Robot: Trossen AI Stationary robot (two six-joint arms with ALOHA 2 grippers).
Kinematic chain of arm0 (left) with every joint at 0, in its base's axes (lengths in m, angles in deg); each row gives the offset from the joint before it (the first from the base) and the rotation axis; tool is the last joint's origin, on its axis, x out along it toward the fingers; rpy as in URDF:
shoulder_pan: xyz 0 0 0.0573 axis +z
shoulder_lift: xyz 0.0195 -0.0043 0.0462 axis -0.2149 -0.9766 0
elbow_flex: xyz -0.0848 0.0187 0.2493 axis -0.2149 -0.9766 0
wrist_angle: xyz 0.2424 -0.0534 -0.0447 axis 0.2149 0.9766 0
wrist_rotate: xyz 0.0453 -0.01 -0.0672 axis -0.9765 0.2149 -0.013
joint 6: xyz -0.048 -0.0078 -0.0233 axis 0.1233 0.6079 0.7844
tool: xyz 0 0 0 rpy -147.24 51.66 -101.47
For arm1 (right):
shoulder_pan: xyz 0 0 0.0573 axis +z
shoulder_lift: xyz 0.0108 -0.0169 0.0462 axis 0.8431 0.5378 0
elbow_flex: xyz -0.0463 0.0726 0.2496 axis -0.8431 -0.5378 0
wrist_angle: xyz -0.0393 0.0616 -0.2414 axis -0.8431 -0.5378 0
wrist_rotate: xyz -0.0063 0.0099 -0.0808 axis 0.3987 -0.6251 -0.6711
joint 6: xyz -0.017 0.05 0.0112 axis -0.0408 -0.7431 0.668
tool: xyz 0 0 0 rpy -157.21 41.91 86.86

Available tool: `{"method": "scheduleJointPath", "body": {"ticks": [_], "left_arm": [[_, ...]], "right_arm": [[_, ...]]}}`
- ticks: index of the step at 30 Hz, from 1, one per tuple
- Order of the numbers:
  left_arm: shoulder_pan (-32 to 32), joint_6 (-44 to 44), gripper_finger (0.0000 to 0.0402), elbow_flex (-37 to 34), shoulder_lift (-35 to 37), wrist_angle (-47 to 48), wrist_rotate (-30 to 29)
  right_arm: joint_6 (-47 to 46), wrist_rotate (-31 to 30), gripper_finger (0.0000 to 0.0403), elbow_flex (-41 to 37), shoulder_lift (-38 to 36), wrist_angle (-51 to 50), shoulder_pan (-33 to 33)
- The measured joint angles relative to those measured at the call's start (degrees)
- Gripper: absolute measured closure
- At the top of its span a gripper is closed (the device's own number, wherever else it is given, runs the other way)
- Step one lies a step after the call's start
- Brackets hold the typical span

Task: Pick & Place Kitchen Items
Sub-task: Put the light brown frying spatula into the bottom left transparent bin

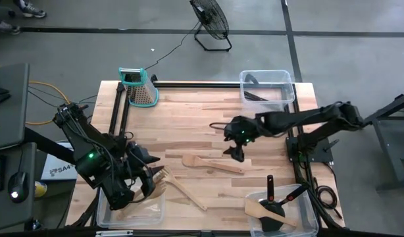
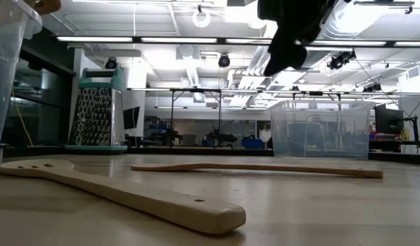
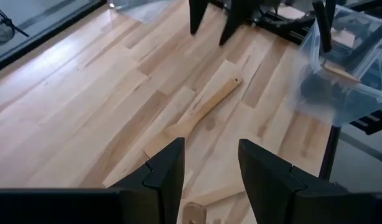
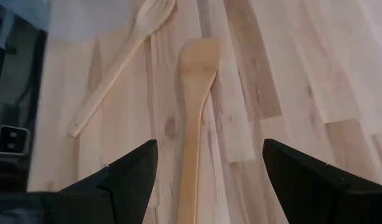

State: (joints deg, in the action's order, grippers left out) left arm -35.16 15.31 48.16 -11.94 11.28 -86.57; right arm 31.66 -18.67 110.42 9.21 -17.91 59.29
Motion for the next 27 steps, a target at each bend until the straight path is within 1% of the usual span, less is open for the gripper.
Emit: {"method": "scheduleJointPath", "body": {"ticks": [4,8,11,13,15,19,21,24,27], "left_arm": [[0.0,0.2,0.0252,0.0,0.0,-0.3,-2.2],[0.3,0.0,0.0252,0.0,0.0,-0.3,-5.0],[2.6,-0.8,0.0252,0.0,0.0,-0.8,-4.6],[4.5,-4.2,0.0252,0.0,0.0,-3.1,-3.3],[7.1,-9.8,0.0252,0.0,0.0,-6.8,-1.8],[13.2,-22.7,0.0252,0.0,0.0,-15.2,4.5],[16.1,-27.6,0.0252,0.0,0.0,-17.8,6.9],[19.6,-31.7,0.0252,0.0,0.1,-18.9,10.6],[21.3,-33.7,0.0252,0.0,0.1,-18.8,13.2]], "right_arm": [[0.3,-2.1,0.0119,0.0,3.3,-0.3,1.5],[0.5,-2.6,0.0119,0.0,5.8,-0.3,2.8],[0.5,-2.5,0.0119,0.0,7.4,-0.7,3.8],[0.5,-2.5,0.0119,0.0,8.4,-1.0,4.3],[0.5,-2.5,0.0119,0.0,9.3,-1.7,4.9],[0.5,-2.5,0.0123,0.0,11.5,-3.3,6.0],[-0.1,-2.5,0.0126,0.0,12.7,-3.8,6.8],[-2.9,-2.1,0.0131,0.0,14.4,-5.2,8.3],[-6.6,-2.3,0.0132,0.0,16.0,-6.3,9.9]]}}
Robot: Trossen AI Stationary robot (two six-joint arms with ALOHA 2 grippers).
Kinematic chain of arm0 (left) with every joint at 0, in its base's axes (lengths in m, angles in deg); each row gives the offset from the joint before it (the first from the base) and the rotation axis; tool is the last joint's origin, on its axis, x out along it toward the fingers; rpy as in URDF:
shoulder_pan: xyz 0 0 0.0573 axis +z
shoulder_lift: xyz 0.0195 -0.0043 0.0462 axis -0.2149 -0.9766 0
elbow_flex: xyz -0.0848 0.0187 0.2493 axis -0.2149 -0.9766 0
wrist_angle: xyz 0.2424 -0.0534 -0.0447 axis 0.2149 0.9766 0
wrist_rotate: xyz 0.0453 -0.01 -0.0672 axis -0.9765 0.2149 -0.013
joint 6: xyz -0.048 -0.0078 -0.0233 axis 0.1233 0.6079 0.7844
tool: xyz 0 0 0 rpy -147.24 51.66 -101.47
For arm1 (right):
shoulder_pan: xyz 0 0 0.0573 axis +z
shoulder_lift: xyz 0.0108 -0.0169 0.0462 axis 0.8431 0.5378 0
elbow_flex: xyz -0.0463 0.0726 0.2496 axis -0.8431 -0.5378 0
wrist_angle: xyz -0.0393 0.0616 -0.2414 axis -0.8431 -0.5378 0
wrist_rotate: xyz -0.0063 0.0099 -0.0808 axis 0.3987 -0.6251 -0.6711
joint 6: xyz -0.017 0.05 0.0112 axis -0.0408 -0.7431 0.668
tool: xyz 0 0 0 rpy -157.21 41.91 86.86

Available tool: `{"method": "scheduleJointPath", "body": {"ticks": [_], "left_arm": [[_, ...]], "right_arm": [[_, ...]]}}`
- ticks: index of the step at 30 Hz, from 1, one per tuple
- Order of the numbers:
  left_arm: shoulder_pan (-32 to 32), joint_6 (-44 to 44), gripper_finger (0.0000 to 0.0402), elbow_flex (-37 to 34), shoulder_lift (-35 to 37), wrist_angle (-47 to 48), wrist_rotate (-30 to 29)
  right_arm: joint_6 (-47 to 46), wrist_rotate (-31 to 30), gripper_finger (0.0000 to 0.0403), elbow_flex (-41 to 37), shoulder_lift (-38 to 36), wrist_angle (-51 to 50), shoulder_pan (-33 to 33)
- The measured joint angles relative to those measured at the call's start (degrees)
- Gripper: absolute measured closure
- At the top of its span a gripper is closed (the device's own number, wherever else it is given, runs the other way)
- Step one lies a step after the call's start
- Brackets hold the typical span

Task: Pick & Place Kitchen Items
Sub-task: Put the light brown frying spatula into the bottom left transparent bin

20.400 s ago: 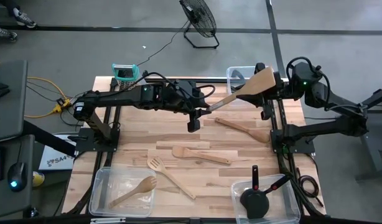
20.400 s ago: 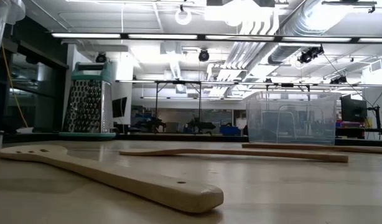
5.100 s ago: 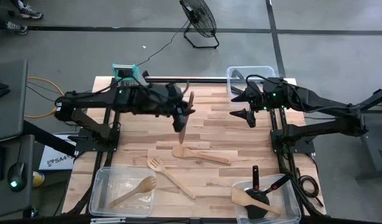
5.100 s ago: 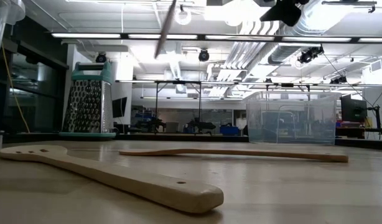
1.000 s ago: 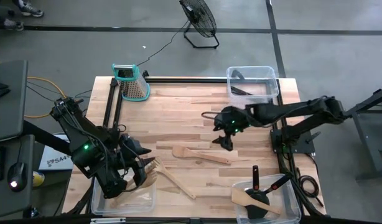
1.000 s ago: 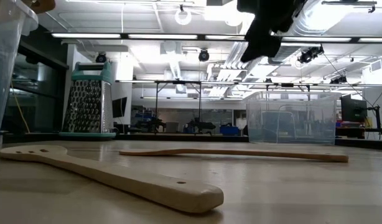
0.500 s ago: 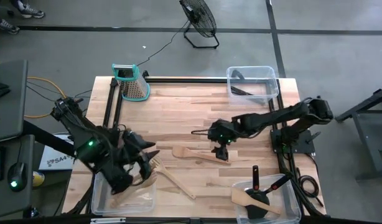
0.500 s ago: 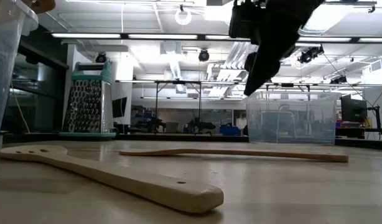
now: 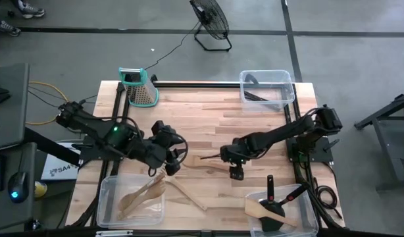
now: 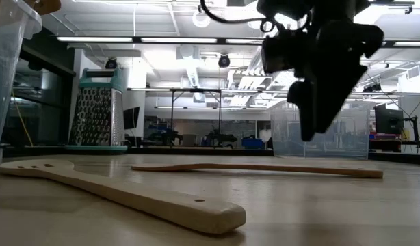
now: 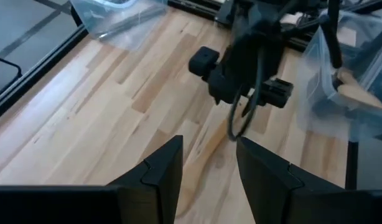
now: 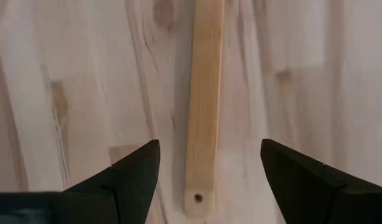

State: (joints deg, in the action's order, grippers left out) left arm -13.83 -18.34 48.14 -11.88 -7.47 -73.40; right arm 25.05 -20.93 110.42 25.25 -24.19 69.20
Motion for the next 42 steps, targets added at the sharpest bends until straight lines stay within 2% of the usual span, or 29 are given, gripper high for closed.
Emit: {"method": "scheduleJointPath", "body": {"ticks": [12,29,42], "left_arm": [[1.5,-1.3,0.0252,0.0,0.0,0.2,1.7],[1.5,-1.3,0.0252,0.0,0.0,0.2,2.7],[1.5,-1.3,0.0252,0.0,0.0,0.2,2.7]], "right_arm": [[-9.5,0.7,0.0133,0.0,6.8,-0.3,2.2],[-9.2,-4.6,0.0133,0.1,7.9,-0.4,4.6],[-9.4,-5.2,0.0133,0.2,9.1,-0.2,4.8]]}}
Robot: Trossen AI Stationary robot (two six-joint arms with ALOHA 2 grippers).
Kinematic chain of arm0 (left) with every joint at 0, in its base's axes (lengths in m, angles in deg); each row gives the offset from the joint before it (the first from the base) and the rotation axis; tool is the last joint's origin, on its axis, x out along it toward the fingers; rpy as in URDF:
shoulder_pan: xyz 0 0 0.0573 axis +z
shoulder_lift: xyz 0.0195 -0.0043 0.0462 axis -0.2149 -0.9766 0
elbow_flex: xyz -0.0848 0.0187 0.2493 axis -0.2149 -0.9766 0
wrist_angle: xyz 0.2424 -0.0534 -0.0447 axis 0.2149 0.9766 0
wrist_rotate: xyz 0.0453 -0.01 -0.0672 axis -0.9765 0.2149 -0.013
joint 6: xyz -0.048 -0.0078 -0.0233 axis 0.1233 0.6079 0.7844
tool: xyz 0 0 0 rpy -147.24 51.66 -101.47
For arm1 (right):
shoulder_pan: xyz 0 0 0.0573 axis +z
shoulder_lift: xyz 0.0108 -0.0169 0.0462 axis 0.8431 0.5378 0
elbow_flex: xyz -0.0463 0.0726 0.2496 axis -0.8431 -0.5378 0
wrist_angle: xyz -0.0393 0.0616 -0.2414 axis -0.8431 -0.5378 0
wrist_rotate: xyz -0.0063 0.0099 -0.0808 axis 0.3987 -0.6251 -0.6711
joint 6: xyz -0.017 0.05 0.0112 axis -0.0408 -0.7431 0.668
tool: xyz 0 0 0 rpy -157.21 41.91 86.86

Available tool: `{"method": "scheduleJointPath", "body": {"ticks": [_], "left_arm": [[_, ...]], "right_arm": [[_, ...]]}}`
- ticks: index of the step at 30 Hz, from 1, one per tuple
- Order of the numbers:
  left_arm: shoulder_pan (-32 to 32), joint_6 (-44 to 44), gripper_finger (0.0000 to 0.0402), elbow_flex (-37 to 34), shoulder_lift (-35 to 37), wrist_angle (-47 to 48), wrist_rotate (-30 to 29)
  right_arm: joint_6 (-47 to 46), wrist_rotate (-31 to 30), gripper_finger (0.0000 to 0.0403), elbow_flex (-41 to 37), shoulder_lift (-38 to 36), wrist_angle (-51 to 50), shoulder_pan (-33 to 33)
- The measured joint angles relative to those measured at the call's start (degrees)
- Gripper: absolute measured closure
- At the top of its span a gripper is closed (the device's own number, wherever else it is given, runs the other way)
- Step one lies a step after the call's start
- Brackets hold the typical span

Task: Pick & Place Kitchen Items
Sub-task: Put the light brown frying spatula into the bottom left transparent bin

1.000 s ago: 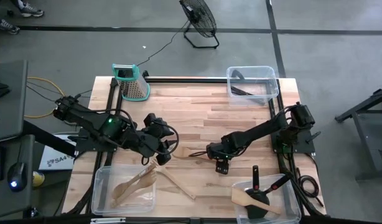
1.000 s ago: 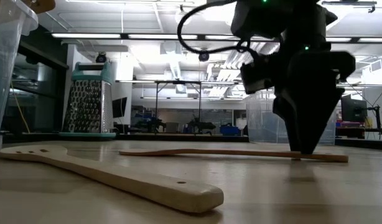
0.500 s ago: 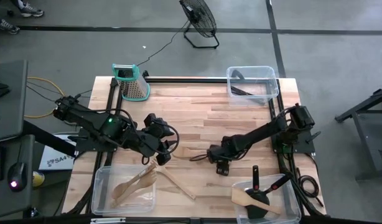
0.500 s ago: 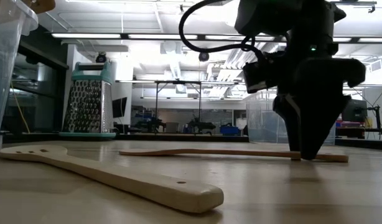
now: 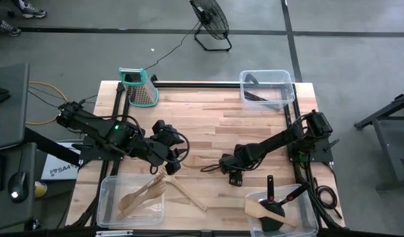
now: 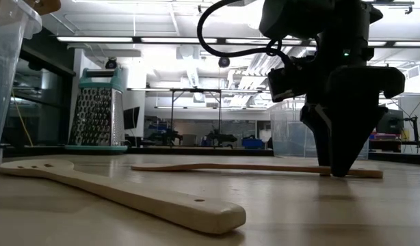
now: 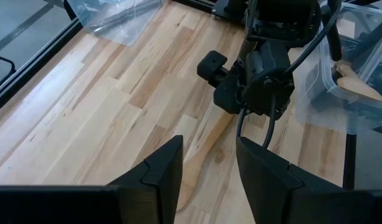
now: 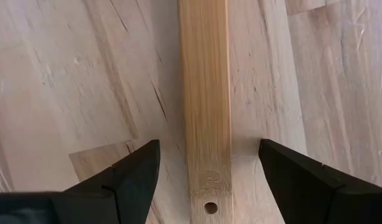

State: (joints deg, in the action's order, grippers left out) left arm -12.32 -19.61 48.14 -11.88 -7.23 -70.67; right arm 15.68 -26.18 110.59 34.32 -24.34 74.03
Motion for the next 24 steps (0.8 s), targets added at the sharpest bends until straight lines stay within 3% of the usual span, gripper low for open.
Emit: {"method": "scheduleJointPath", "body": {"ticks": [9,20,24], "left_arm": [[0.0,0.0,0.0252,0.0,0.0,0.0,0.0],[0.0,0.4,0.0252,0.0,0.0,0.1,0.0],[0.0,0.5,0.0252,0.0,0.0,0.0,0.4]], "right_arm": [[0.0,-0.1,0.0147,-0.1,0.1,0.1,0.0],[0.0,-1.0,0.0284,-0.1,0.1,-0.4,-0.1],[1.4,-1.0,0.0317,-0.1,0.1,-0.5,-0.1]]}}
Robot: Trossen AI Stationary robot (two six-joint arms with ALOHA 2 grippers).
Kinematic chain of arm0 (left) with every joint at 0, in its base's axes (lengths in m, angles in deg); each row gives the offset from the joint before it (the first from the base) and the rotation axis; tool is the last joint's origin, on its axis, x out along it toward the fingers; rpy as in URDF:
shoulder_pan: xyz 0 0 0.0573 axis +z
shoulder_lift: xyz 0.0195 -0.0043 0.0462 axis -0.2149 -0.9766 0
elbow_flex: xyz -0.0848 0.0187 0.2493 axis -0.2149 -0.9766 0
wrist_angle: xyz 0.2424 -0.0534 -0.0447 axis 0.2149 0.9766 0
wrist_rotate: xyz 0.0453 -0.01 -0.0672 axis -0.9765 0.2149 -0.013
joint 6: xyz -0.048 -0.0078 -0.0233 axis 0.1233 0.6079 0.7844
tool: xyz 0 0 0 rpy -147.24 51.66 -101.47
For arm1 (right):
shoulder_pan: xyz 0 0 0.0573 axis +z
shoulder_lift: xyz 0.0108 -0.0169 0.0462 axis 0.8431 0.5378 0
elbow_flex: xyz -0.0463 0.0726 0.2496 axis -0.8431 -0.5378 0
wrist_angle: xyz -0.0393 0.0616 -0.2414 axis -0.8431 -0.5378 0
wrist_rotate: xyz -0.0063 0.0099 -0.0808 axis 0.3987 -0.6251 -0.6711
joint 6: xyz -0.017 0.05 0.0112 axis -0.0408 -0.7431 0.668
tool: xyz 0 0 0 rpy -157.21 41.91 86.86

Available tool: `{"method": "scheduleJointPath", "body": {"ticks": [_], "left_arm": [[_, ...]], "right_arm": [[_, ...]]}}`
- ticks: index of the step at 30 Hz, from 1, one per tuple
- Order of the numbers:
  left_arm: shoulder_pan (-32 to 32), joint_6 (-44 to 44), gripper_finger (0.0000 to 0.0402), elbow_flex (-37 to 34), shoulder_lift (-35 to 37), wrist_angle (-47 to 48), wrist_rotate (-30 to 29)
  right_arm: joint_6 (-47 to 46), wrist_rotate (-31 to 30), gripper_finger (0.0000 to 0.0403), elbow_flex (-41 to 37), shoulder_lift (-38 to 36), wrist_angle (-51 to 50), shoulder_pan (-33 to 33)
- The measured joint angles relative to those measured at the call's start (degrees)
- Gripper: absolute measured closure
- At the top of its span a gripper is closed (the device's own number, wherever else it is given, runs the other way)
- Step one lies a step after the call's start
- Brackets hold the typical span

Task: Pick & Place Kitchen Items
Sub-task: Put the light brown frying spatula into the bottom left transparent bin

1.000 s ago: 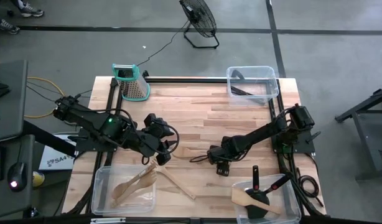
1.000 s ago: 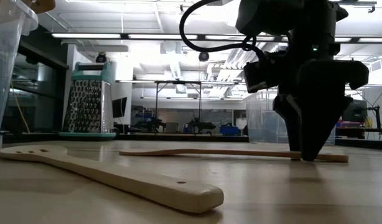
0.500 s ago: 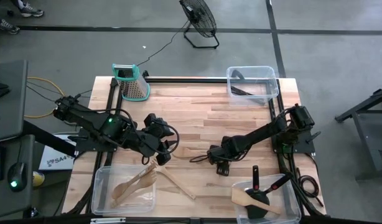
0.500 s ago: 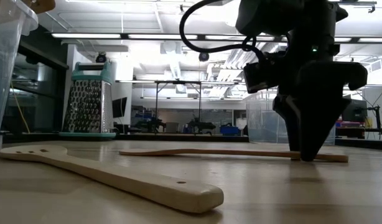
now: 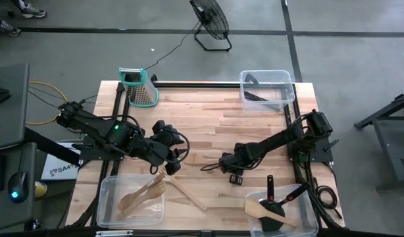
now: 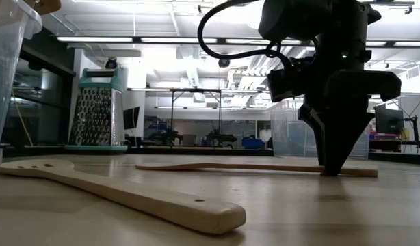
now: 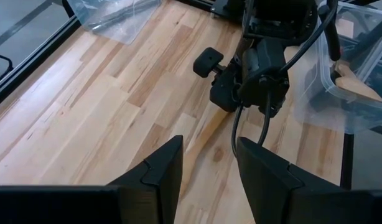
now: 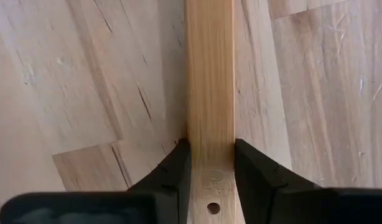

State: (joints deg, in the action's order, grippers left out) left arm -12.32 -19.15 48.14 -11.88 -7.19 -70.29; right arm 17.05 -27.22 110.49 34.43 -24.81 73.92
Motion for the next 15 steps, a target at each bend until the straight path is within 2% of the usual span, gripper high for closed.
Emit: {"method": "scheduleJointPath", "body": {"ticks": [15], "left_arm": [[0.0,0.0,0.0252,0.0,0.0,0.0,-0.6]], "right_arm": [[2.6,1.7,0.0317,0.0,-0.3,-0.4,-1.1]]}}
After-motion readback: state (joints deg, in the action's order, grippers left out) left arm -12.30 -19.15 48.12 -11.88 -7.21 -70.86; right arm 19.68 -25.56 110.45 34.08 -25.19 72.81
